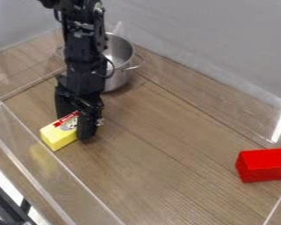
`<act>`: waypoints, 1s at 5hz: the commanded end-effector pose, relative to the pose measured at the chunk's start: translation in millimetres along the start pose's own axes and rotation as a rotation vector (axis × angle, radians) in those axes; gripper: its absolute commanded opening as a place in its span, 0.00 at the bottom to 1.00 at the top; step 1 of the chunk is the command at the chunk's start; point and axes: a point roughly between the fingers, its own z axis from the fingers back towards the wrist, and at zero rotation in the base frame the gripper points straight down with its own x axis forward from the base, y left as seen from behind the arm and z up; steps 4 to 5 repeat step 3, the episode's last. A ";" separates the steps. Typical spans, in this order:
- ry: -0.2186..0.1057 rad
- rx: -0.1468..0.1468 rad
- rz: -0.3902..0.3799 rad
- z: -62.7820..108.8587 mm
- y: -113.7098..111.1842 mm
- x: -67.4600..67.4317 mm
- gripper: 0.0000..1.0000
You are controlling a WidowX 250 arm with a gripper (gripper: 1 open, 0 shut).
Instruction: Put butter into the silver pot
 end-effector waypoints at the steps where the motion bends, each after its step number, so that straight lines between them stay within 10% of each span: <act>1: -0.046 0.026 -0.001 16.9 -3.3 4.3 0.00; 3: -0.061 -0.004 0.158 16.7 -25.5 -3.5 0.00; 5: -0.061 -0.004 0.158 16.7 -25.5 -3.5 0.00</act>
